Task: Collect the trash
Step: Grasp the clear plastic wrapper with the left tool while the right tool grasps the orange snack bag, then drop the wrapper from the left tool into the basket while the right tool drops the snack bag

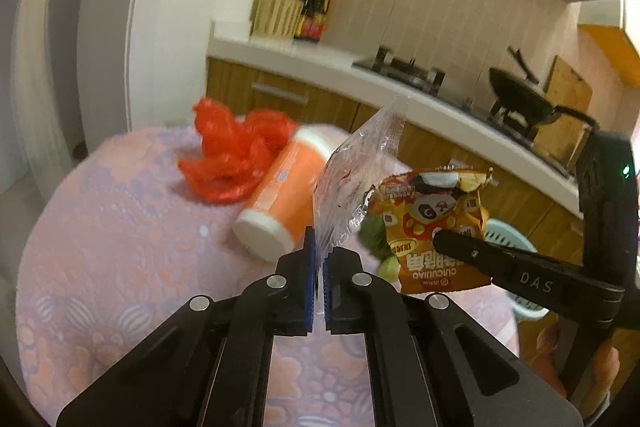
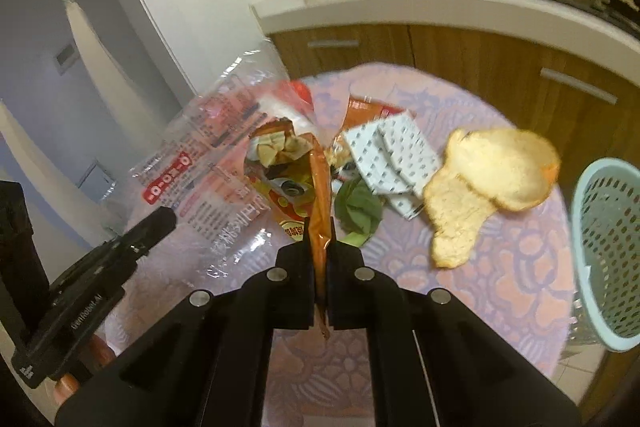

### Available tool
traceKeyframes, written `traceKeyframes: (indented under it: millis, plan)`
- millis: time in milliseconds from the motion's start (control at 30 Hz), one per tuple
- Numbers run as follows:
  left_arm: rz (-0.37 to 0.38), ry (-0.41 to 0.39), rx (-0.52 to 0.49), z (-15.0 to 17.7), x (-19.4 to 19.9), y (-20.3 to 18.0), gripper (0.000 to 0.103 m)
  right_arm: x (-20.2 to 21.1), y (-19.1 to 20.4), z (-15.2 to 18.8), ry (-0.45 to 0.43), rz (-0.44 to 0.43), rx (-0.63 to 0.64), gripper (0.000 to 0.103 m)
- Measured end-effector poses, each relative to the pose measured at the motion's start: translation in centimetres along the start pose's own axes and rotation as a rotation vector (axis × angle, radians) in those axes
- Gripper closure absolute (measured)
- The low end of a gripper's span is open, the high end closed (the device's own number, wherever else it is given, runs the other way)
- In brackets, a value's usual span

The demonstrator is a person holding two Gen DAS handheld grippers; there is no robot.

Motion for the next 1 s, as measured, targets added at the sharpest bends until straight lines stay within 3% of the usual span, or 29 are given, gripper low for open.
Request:
traceKeyframes:
  millis: [133, 333, 467, 733, 1000]
  plan:
    - [0.025, -0.059, -0.014, -1.4, 2.1, -1.6, 0.102, 3.4, -1.2, -0.7, -0.083, 0.063, 0.009, 0.100]
    - [0.070, -0.099, -0.063, -2.6, 2.4, -6.1, 0.102, 7.8, -6.4, -1.4, -0.181, 0.162, -0.063, 0.100]
    - [0.145, -0.064, -0.109, -2.1, 0.5, -10.7, 0.102, 10.8, -10.8, -0.6, -0.218, 0.225, -0.128, 0.100]
    - [0.245, -0.016, -0.338, -1.8, -2.9, -22.4, 0.102, 15.6, -21.3, 1.2, -0.268, 0.339, -0.329, 0.100]
    - [0.325, 0.068, -0.454, 0.0, -7.4, -31.0, 0.102, 16.8, -29.1, 4.0, -0.233, 0.379, -0.505, 0.100]
Point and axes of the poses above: each gripper's, at about its wrist camera, not at the fingertips, and x roughly against the way its jaws point, y to its left, z to its underside, the point moved 2 cm from there along -x, roughly the way its jaws point, and after that the axes turned 7 degrees about -z, right-handed, at the moved point
